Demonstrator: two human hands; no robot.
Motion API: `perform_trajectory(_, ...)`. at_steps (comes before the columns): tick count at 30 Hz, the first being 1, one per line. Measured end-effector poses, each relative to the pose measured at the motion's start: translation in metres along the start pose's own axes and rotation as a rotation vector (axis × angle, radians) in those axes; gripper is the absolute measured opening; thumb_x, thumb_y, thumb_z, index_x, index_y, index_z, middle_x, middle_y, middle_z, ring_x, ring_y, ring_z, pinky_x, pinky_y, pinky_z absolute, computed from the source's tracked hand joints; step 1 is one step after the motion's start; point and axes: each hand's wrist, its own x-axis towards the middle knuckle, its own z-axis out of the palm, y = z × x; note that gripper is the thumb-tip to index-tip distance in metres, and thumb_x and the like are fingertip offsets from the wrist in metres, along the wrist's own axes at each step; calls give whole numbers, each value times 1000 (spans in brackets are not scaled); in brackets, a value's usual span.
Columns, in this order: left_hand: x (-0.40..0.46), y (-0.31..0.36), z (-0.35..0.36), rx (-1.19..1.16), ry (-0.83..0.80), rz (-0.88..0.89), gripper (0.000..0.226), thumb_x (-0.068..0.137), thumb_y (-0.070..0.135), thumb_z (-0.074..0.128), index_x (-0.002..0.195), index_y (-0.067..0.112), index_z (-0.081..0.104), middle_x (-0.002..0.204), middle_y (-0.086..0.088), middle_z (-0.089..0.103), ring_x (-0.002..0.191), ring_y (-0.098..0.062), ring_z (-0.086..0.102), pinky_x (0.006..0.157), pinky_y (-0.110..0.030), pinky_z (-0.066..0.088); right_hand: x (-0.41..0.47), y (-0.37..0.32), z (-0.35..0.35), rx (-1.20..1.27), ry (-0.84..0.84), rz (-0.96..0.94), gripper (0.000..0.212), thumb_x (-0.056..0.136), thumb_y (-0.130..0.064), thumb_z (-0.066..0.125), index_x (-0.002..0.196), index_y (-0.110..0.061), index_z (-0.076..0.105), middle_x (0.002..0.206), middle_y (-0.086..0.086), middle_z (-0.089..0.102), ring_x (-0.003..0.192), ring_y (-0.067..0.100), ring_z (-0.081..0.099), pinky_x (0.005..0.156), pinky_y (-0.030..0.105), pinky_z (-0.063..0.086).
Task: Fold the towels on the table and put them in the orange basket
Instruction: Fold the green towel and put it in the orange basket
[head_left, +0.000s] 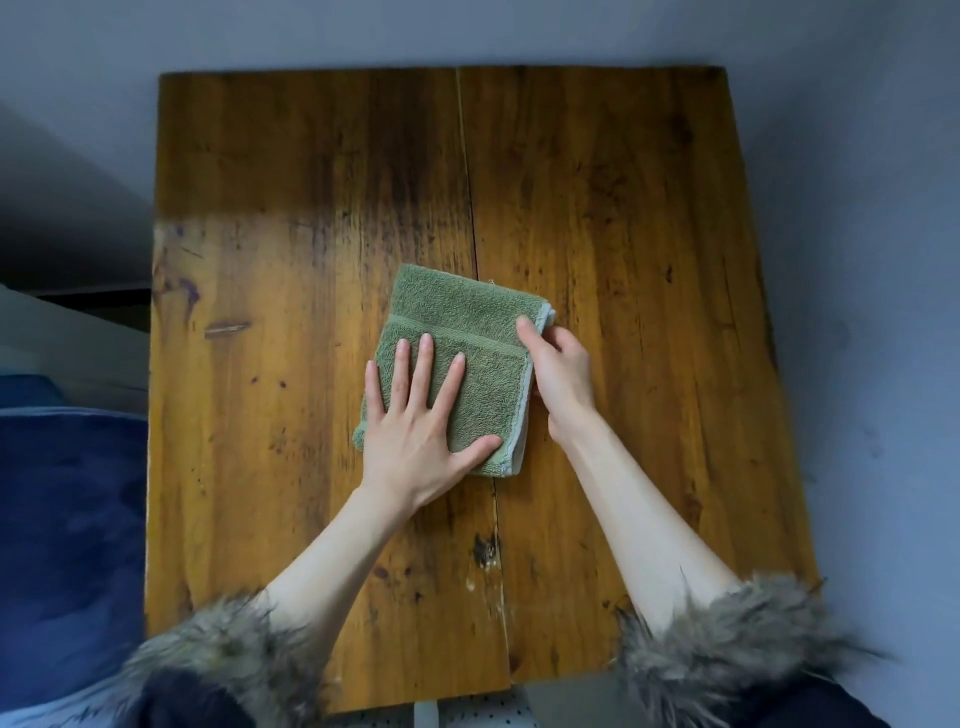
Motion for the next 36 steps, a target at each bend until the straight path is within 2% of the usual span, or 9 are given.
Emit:
perform_trajectory(5, 0, 0, -1, -24, -10, 0, 96, 74, 83, 29, 148, 23, 21, 157, -13, 9, 145, -31, 2, 113, -57, 1, 8, -2, -1, -233, 289, -126, 14, 85, -17, 61, 99, -19, 57, 105, 3, 60, 104, 22, 56, 95, 40, 45)
perform_trajectory(7, -1, 1, -4, -80, -14, -7, 92, 76, 80, 30, 148, 25, 21, 157, -12, 7, 145, -30, 0, 114, -54, 0, -7, 5, 2, -524, 429, -450, 24, 88, -12, 54, 111, -11, 57, 116, 8, 55, 112, 25, 50, 96, 34, 38)
perform_trajectory(10, -1, -5, -16, -255, 38, -4, 63, 88, 57, 34, 143, 25, 37, 156, -9, 19, 144, -30, 10, 112, -51, 16, -28, 28, 16, -836, 333, -886, 36, 91, -10, 43, 126, -6, 53, 132, 12, 52, 129, 27, 42, 108, 41, 31)
perform_trajectory(12, 1, -16, -24, -330, 146, -12, 48, 88, 33, 36, 132, 22, 51, 150, -9, 34, 137, -32, 25, 102, -50, 32, -30, 43, 22, -964, 247, -862, 45, 93, -17, 37, 137, -8, 43, 146, 13, 40, 139, 27, 29, 114, 50, 19)
perform_trajectory(14, 12, -26, -31, -291, 205, -18, 47, 86, 23, 35, 130, 21, 53, 147, -10, 37, 133, -34, 27, 97, -50, 34, -24, 50, 25, -1043, 220, -767, 52, 95, -28, 30, 145, -12, 32, 153, 12, 27, 144, 27, 18, 115, 54, 10)
perform_trajectory(18, 54, -31, -33, -161, 155, 92, 50, 95, 33, 33, 143, 21, 35, 156, -10, 16, 145, -32, 7, 112, -47, 18, -11, 54, 26, -1168, 227, -722, 57, 96, -38, 25, 148, -14, 21, 156, 12, 17, 145, 25, 10, 116, 53, 6)
perform_trajectory(21, 73, -36, -22, -112, 95, 140, 55, 96, 44, 26, 147, 21, 27, 157, -8, 13, 145, -28, 6, 116, -48, 15, -5, 59, 23, -1182, 240, -719, 59, 96, -40, 25, 148, -13, 23, 156, 11, 19, 145, 22, 11, 116, 49, 5)
perform_trajectory(31, 76, -41, -14, -46, 100, 131, 57, 94, 47, 32, 144, 21, 35, 150, -9, 33, 142, -29, 22, 112, -53, 18, -1, 53, 17, -1189, 125, -707, 60, 95, -41, 22, 149, -15, 18, 157, 8, 9, 145, 20, 1, 117, 50, 0)
perform_trajectory(36, 53, -53, -31, 17, 91, 46, 52, 90, 47, 36, 130, 17, 48, 126, -13, 54, 114, -34, 48, 100, -50, 31, -29, 52, 2, -1002, 96, -643, 56, 97, -33, 38, 148, -18, 21, 158, 5, 7, 146, 19, 3, 118, 43, 0)
